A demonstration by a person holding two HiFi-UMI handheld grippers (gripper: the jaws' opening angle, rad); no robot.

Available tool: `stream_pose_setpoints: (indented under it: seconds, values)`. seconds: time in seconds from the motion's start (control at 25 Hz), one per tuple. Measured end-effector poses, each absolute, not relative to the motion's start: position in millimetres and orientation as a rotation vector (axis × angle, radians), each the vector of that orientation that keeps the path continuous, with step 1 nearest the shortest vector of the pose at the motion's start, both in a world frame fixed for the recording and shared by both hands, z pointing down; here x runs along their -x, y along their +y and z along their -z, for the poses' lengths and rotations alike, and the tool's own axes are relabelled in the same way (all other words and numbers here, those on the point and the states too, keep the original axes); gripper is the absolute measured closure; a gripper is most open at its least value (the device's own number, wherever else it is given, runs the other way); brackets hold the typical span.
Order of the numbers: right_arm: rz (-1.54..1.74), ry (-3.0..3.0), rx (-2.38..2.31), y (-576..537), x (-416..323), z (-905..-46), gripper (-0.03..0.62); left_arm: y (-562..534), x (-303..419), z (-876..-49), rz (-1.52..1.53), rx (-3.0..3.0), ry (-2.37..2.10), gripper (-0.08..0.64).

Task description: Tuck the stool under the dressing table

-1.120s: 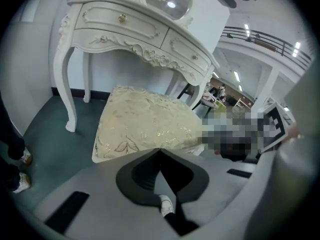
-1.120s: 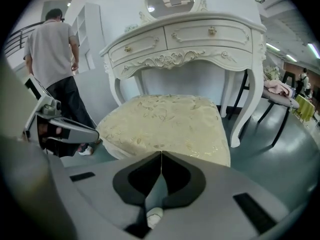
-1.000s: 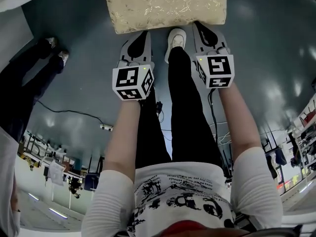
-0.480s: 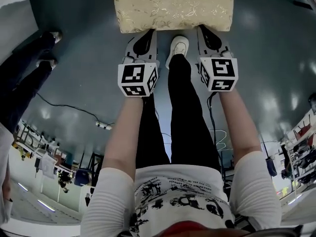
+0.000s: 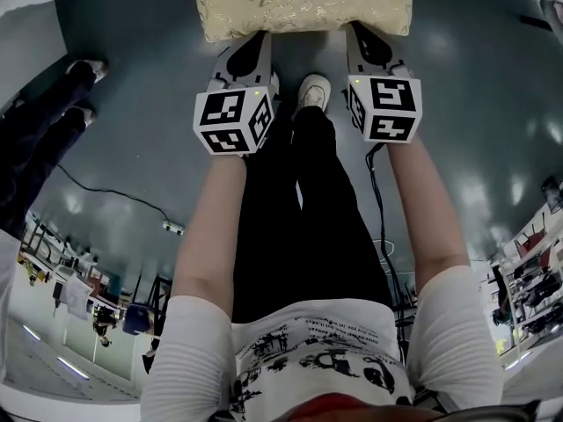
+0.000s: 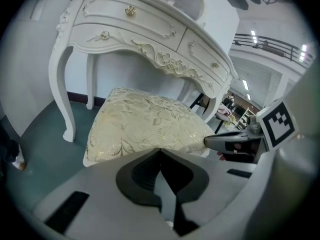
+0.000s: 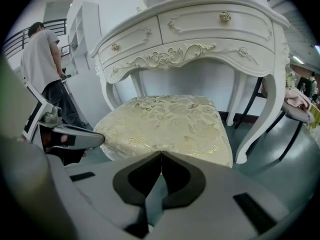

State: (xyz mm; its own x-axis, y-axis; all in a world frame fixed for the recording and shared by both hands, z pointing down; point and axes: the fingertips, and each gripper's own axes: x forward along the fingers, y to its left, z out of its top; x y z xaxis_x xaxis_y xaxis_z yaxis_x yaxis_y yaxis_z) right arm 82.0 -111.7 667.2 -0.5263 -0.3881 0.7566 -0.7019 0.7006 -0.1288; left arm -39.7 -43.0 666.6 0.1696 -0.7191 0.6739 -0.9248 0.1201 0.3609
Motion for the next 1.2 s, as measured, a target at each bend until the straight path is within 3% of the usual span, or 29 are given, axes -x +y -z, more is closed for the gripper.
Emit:
stream_pose_setpoints:
  seconds: [1.2]
  values:
    - [-0.335,-2.329,-0.932,-288,-18,-644,0.574,-221,102,-644,-0.312,-1.83,-1.7,0.54]
